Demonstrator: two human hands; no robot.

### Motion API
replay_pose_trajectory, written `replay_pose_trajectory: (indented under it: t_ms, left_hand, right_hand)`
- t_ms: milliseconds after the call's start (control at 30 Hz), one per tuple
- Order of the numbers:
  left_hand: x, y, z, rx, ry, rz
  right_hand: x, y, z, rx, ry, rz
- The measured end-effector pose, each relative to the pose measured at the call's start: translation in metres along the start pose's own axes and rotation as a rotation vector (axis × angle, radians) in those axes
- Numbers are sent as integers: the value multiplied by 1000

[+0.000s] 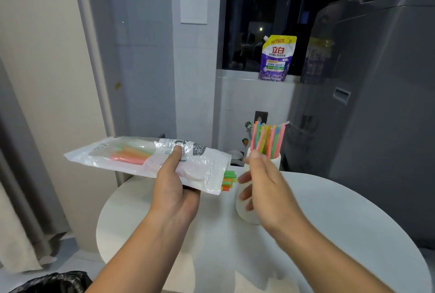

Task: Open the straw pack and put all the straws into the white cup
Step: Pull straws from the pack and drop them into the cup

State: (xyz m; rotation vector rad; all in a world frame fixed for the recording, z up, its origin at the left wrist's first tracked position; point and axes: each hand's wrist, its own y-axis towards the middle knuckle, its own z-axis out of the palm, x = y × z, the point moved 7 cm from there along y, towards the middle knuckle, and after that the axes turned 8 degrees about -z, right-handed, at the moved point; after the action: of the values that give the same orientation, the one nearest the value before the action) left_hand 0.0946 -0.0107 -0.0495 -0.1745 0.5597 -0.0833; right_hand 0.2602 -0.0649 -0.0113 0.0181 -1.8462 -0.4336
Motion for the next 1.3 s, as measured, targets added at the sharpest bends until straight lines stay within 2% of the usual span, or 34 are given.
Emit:
replay_pose_trajectory:
  t_ms: [67, 100, 167, 267, 367, 500, 700, 900, 1000, 1100, 1200, 1300]
  left_hand:
    - [-2, -5, 7, 20, 41, 45]
    - [-2, -7, 9, 26, 73, 70]
    - [-1, -11, 13, 31, 152, 123]
    - [-1, -16, 20, 55, 257, 207]
    - [-5, -16, 21, 68, 307, 252]
    - [-8, -11, 13, 20, 255, 254]
    - [-8, -2, -2, -58, 112, 181]
    - [-1, 3, -8, -74, 50, 59]
    - [4, 3, -9, -94, 11, 15]
    - [8, 2, -9, -95, -11, -13]
    - [11, 3, -8, -89, -21, -23]
    - [11, 4, -8, -90, -27, -27]
  right_hand:
    - [-26, -13, 24, 46, 425, 367]
    - [-30, -17, 34, 43, 624, 470]
    - [-33, -21, 43, 23, 862, 545]
    - [-34, -20, 44, -16, 949, 553]
    - [-39, -21, 44, -18, 834, 560]
    - [-48, -20, 36, -1, 472, 523]
    - [-44, -9, 19, -25, 263, 322]
    - [-31, -3, 15, 83, 119, 84]
    - [-29, 3, 10, 52, 79, 5]
    - [-24, 8, 3, 23, -88, -106]
    - [-19, 12, -2, 16, -45, -115]
    - [-18, 12, 0, 101, -25, -78]
